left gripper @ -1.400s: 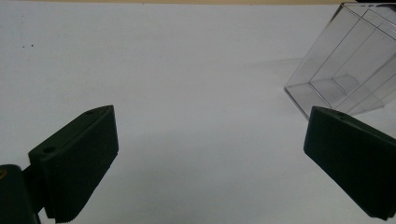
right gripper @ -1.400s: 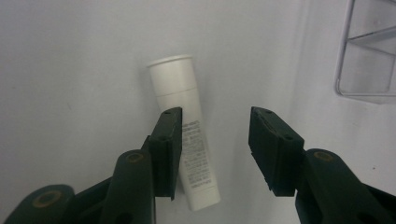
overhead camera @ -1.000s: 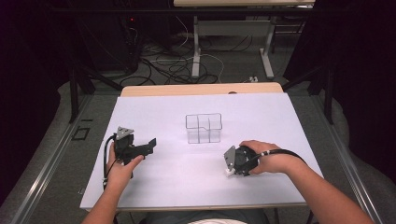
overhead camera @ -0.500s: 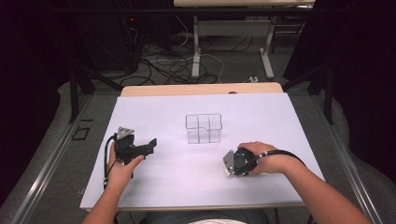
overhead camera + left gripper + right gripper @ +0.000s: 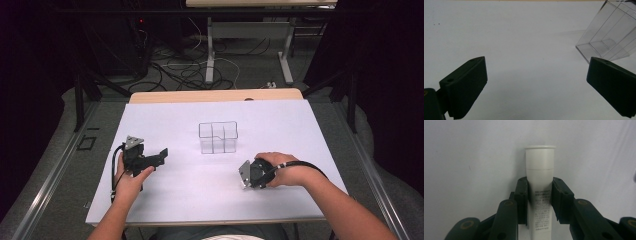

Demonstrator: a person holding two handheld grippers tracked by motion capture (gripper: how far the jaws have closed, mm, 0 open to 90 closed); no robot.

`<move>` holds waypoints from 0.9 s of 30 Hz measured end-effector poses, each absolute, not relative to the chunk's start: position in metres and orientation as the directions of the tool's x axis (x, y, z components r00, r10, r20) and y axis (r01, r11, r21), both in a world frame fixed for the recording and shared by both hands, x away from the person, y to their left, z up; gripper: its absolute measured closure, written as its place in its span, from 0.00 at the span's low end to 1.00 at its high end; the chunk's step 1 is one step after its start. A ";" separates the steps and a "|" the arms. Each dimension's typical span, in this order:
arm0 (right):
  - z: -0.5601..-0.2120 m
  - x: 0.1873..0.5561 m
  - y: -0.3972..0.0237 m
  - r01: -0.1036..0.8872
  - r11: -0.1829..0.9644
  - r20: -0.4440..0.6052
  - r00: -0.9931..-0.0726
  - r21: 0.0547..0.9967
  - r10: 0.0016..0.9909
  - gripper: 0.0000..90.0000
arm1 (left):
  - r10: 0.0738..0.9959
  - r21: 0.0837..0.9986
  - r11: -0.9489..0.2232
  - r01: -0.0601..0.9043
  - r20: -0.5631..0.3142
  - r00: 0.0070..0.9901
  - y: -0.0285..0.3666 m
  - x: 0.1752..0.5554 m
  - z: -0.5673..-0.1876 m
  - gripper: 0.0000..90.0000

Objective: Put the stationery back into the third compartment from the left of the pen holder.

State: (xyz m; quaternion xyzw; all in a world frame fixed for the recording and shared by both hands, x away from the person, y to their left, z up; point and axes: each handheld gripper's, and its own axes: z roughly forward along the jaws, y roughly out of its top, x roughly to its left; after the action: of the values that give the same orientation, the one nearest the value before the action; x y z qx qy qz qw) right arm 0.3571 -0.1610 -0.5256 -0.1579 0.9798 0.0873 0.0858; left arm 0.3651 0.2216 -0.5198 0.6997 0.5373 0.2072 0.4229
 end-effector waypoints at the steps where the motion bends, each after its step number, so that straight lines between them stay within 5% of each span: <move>1: -0.525 0.357 -0.161 -0.310 0.939 -0.194 -0.940 0.145 -0.280 0.76 | 0.927 0.814 -0.065 0.577 -0.165 0.337 0.222 0.365 -0.520 0.03; 27: -0.499 0.378 -0.161 0.027 0.906 -0.236 -0.962 0.423 0.138 0.76 | 0.926 0.813 -0.066 0.578 -0.165 0.339 0.221 0.365 -0.520 0.03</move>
State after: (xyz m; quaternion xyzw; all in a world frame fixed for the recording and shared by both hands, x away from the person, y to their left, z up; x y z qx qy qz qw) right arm 0.3784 -0.1608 -0.4992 0.0427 0.9672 0.2130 0.1314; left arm 0.3654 0.2214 -0.5203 0.7006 0.5367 0.2058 0.4228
